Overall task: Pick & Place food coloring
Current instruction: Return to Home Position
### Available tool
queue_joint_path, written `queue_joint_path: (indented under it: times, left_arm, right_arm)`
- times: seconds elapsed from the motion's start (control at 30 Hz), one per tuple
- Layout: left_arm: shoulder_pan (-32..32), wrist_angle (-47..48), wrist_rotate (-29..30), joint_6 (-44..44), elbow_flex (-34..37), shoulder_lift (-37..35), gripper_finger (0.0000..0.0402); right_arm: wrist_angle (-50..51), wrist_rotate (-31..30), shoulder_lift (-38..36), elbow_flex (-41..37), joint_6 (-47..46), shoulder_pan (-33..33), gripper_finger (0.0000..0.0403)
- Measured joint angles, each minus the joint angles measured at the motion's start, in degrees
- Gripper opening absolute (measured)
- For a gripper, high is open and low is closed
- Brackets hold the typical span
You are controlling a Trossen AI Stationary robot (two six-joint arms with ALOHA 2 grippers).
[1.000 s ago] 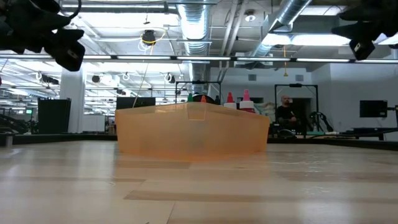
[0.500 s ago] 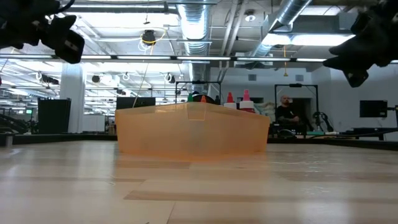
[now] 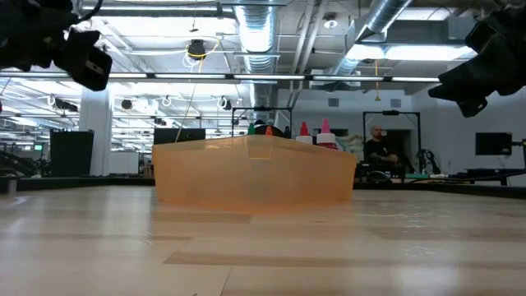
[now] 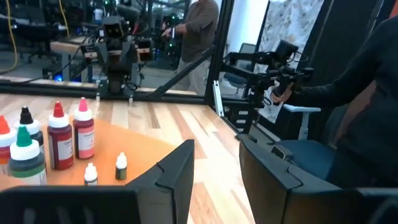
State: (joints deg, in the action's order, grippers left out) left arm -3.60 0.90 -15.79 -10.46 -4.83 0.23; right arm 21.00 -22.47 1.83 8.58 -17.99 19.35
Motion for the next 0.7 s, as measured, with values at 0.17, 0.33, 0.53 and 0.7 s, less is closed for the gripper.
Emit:
queue_joint_path:
  times: [0.17,0.33,0.53,0.7]
  left_arm:
    - [0.0,-2.9,1.1,-1.5,3.4,0.1,0.0119]
    - [0.1,-4.6,1.2,0.8,3.9,0.4,0.0119]
    - [0.1,-4.3,2.3,4.6,3.9,0.5,0.0119]
    - [0.1,-4.1,4.5,6.9,4.0,0.5,0.0119]
  right_arm:
    - [0.4,-0.5,0.0,0.0,0.0,0.0,0.0143]
    - [-0.6,-4.6,0.0,-2.2,-1.7,0.0,0.0142]
    - [-1.5,-6.0,0.6,-2.3,-5.4,0.0,0.0144]
    - [-1.2,-6.0,0.8,-2.3,-7.5,0.0,0.0141]
